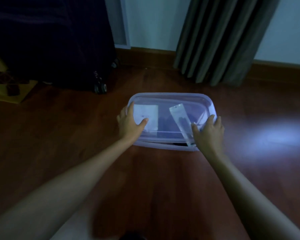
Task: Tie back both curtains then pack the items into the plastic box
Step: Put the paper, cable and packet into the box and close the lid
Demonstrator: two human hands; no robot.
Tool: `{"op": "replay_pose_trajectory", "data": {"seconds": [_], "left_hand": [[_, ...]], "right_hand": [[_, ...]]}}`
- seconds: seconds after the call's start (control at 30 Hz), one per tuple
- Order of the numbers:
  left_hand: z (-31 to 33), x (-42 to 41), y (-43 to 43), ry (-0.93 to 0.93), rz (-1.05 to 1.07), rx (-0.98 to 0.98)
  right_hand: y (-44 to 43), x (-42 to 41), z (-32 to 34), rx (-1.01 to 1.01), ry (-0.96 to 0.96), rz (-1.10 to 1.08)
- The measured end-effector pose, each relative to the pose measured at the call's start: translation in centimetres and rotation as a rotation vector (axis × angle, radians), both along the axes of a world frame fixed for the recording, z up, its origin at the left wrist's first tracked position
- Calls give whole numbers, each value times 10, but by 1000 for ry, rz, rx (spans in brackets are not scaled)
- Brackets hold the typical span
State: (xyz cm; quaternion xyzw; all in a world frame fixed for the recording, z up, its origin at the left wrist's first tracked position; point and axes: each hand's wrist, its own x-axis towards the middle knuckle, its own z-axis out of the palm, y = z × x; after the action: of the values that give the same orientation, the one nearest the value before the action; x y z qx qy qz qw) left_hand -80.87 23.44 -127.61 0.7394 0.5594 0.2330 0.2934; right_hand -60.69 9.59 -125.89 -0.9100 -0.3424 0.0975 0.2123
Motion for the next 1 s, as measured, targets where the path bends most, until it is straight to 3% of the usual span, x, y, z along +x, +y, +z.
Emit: {"op": "replay_pose_trajectory", "data": {"seconds": [1.0], "left_hand": [[-5, -7, -5, 95, 11, 43]], "right_hand": [[-19, -10, -14, -72, -20, 67]]}}
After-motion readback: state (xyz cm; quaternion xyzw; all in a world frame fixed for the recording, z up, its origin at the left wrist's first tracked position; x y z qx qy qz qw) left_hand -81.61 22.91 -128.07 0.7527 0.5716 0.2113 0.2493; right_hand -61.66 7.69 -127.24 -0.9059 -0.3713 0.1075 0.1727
